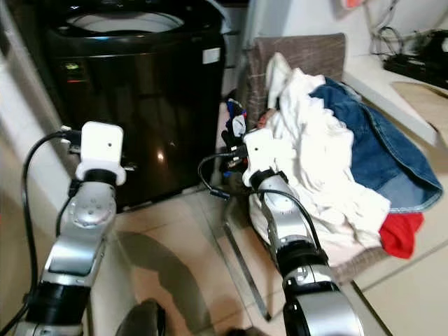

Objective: Clothes washing

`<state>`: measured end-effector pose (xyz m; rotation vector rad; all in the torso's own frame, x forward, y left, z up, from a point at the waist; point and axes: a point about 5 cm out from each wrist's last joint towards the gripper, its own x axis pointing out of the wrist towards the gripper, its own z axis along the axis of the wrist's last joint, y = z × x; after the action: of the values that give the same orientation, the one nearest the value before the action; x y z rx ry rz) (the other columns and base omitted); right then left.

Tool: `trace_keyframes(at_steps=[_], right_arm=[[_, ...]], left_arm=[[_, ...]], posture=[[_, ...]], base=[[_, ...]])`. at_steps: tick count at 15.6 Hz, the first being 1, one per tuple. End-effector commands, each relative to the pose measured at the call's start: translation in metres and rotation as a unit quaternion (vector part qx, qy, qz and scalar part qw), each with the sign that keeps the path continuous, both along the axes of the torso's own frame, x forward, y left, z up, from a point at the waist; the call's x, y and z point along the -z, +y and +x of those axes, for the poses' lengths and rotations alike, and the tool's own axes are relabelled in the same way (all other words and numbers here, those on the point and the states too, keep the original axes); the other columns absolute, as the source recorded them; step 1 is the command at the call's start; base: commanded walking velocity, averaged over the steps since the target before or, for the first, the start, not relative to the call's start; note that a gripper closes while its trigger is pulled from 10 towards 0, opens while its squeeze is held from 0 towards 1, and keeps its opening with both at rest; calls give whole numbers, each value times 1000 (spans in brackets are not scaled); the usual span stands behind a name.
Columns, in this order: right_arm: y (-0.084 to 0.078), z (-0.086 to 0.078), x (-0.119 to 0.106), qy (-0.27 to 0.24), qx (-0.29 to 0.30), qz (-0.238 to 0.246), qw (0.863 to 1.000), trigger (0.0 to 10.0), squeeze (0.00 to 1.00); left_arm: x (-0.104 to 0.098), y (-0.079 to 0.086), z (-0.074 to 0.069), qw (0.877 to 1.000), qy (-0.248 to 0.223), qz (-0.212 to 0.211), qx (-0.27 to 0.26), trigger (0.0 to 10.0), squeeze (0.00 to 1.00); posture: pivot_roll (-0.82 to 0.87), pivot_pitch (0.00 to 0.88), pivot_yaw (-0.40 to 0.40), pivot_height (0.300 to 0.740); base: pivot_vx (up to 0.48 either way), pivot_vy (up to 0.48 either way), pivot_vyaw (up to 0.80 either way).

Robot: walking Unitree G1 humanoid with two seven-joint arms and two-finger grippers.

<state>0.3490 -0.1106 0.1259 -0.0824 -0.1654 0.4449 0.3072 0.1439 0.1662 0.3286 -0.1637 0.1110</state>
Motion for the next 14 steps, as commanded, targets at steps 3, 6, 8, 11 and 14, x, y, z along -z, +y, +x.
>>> trace_keyframes(at_steps=[3,6,8,11,14], right_arm=[[0,10,-18,-15,-1,-13,1000,0,0],[-2,16,-16,5,9,-35,999,0,0],[0,14,-20,-10,-1,-31,999,0,0],[5,18,-24,-12,-4,-45,999,0,0],[5,24,-33,-16,22,-29,999,0,0]], left_arm=[[-3,0,9,1000,0,8,-18,10000,0],[0,4,7,999,3,16,-42,10000,0],[1,5,6,999,3,29,-44,10000,0],[-4,6,4,999,-14,15,-44,10000,0],[-3,6,5,999,-8,-3,-33,10000,0]], posture=[[55,0,-54,740],[67,0,-61,740],[75,0,-66,740],[78,0,-69,740],[72,0,-65,740]], base=[[417,-95,558],[0,0,0],[0,0,350],[275,-84,531],[435,0,175]])
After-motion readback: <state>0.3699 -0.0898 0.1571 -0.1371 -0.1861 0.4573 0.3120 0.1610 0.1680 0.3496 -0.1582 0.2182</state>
